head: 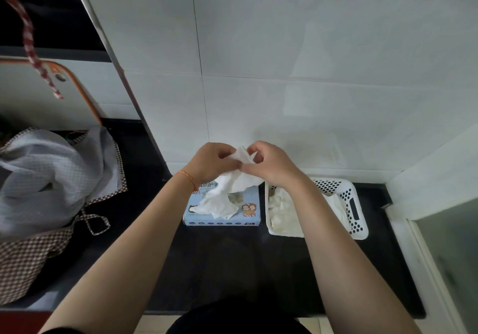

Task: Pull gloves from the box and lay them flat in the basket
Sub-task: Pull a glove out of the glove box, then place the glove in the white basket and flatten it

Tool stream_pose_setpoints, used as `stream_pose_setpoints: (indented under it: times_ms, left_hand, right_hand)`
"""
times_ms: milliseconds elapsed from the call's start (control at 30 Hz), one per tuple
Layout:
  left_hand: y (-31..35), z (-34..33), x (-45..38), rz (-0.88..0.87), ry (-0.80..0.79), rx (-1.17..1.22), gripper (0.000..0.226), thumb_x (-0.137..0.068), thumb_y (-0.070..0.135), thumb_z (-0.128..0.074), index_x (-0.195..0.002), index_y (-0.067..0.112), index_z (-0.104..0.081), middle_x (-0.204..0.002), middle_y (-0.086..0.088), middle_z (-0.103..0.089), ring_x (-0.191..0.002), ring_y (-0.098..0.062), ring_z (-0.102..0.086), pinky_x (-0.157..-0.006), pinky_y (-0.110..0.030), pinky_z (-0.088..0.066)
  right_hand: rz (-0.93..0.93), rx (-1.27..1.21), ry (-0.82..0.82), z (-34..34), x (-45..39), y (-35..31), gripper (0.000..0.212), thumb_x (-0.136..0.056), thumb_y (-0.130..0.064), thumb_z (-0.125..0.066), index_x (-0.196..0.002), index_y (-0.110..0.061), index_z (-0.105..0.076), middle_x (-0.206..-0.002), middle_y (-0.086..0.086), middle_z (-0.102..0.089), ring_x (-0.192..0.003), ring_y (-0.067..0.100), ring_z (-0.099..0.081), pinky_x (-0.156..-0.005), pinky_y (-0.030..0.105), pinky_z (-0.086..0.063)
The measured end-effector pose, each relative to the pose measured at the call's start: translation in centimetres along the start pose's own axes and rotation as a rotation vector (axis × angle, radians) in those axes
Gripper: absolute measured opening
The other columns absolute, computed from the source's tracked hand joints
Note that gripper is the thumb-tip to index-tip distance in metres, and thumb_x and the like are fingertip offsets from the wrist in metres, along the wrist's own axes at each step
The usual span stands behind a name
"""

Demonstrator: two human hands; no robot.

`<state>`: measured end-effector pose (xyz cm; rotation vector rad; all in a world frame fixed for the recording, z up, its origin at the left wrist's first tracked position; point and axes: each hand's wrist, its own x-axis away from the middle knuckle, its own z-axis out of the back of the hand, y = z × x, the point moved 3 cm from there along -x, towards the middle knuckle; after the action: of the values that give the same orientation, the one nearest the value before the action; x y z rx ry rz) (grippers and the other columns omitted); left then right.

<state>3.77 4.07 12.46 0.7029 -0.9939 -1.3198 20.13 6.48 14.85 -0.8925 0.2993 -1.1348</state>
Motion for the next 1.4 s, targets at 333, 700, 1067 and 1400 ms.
stream_pose_setpoints:
  times_ms: [333, 700, 1067, 1400]
  left_hand:
    - [-2.4, -5.1, -1.7, 0.126, -0.135, -0.088, 0.029, -0.087, 0.029, -0.071, -0.072, 0.007, -0.059, -0.072, -0.005, -0.051, -0.061, -0.013, -0.043, -0.060, -0.023, -0.038]
    - [-1.7, -11.1, -3.0, 0.229, -0.286, 0.316, 0.021, -0.084, 0.024, -0.074, -0.080, 0.005, -0.066, -0.075, 0.005, -0.063, -0.072, -0.010, -0.059, -0.063, -0.016, -0.051]
    - [-2.6, -13.0, -6.4, 0.222, -0.232, 0.010, 0.015, -0.091, 0.025, -0.066, -0.087, 0.010, -0.068, -0.075, 0.006, -0.063, -0.066, -0.006, -0.058, -0.064, -0.019, -0.044]
    - [-3.5, -22.4, -11.2, 0.156, -0.264, -0.754, 0.039, -0.090, 0.051, -0.053, -0.121, 0.030, -0.063, -0.121, 0.008, -0.065, -0.112, -0.016, -0.058, -0.097, -0.031, -0.042]
  right_hand:
    - [-0.077, -0.168, 0.129, 4.3, 1.5, 4.9, 0.012, -0.082, -0.008, -0.063, -0.084, -0.020, -0.060, -0.079, -0.007, -0.060, -0.069, 0.010, -0.054, -0.057, 0.021, -0.042]
    - [-0.330, -0.491, 0.156, 8.3, 3.7, 13.0, 0.021, -0.071, -0.030, -0.064, -0.087, -0.016, -0.061, -0.089, 0.005, -0.064, -0.082, 0.023, -0.061, -0.070, 0.036, -0.040]
    - [-0.527, -0.788, 0.012, 7.1, 4.4, 19.2, 0.025, -0.088, -0.003, -0.063, -0.112, 0.001, -0.056, -0.105, 0.021, -0.064, -0.090, 0.027, -0.063, -0.076, 0.040, -0.052]
    - [-0.479, -0.209, 0.088, 6.2, 5.3, 27.2, 0.022, -0.093, -0.004, -0.047, -0.094, -0.020, -0.062, -0.115, -0.003, -0.060, -0.107, 0.012, -0.056, -0.074, 0.023, -0.044]
